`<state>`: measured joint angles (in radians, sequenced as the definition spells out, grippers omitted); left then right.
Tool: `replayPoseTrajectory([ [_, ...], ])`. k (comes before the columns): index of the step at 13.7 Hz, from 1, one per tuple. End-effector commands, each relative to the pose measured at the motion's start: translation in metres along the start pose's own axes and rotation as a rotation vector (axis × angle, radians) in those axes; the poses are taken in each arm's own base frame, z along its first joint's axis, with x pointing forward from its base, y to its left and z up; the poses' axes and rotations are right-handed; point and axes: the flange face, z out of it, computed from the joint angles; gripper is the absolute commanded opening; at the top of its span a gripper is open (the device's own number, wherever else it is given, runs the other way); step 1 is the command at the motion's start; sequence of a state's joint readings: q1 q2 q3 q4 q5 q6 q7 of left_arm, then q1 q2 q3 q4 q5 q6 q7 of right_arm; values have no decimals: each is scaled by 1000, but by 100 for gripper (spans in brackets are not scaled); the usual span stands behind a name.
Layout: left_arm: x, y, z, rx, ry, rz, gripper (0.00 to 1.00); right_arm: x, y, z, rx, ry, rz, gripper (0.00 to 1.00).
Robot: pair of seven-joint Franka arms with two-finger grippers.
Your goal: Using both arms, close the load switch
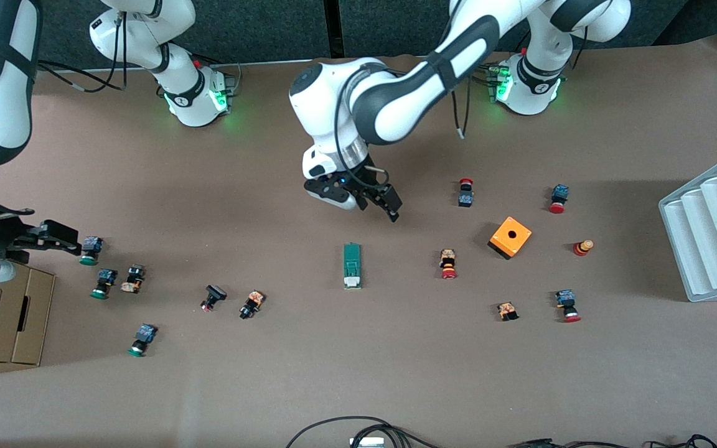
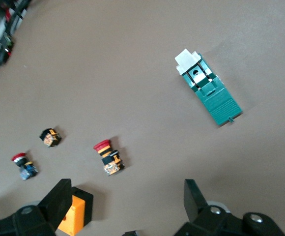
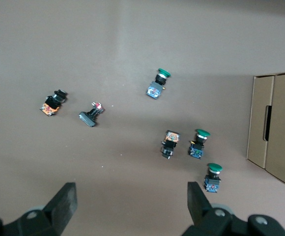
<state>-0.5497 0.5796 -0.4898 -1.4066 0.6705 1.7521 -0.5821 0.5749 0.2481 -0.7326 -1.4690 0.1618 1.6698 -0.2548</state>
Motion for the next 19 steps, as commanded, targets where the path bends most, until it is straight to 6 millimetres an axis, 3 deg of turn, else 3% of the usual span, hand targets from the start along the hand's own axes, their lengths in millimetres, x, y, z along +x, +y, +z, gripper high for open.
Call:
replayPoseTrajectory([
  [1, 5, -39, -8, -125, -30, 3, 100, -4, 3, -1, -31, -11, -9, 100],
  [4, 15, -101, -20, -266, -58, -38, 100, 1, -9, 8, -33, -29, -45, 100],
  [5, 15, -124, -23, -312, -68, -70, 100, 3, 1, 13, -4, -38, -39, 100],
  [6, 13, -149, -28, -346, -73, -98, 100, 4, 5, 18, 31, -41, -1, 100],
  [7, 11, -175, -30, -365, -78, -120, 100, 0, 12, 11, 47, -28, 103, 100],
  [10, -5, -239, -54, -358, -72, -188, 100, -1, 10, 5, 40, -14, 247, 100],
  [15, -32, -310, -62, -341, -127, -290, 100, -11, 9, -9, 46, -5, 190, 100],
  [17, -42, -343, -54, -379, -154, -355, 100, -17, 5, -12, 56, -5, 226, 100],
  [19, -59, -371, -69, -414, -136, -403, 100, -26, 4, -25, 56, 4, 245, 100],
])
